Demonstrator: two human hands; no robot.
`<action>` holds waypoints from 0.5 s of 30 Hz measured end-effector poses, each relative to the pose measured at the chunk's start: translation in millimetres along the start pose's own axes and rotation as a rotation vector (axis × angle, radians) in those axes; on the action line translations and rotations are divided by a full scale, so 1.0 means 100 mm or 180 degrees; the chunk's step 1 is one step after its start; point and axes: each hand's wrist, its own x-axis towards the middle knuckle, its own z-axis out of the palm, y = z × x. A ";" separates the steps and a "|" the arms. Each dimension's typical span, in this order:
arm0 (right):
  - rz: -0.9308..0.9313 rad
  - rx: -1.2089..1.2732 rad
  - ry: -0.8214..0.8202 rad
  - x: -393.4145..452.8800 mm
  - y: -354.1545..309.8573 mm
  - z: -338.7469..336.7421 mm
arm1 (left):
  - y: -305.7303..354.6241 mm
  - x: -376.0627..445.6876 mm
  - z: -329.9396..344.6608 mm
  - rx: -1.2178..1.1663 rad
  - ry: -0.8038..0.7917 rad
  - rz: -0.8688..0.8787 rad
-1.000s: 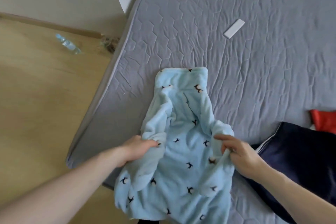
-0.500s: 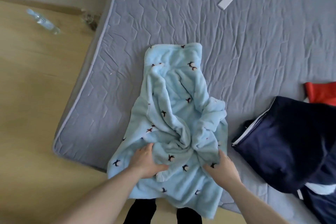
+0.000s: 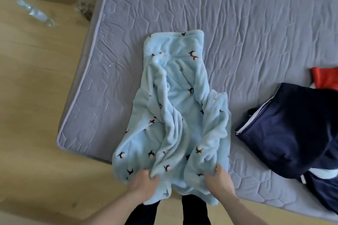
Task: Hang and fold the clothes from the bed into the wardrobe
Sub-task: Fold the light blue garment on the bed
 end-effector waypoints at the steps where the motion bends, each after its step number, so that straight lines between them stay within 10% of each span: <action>1: 0.0024 -0.0069 -0.0021 0.02 0.06 0.04 | -0.09 0.01 0.05 0.0584 -0.0188 0.0045; 6: -0.0081 0.0123 0.0334 0.10 0.05 0.06 | -0.02 0.10 -0.03 0.1595 -0.0691 -0.0089; 15: -0.0373 0.0835 0.0772 0.33 -0.68 -0.23 | 1.25 0.61 -0.90 -0.0627 0.2110 0.0738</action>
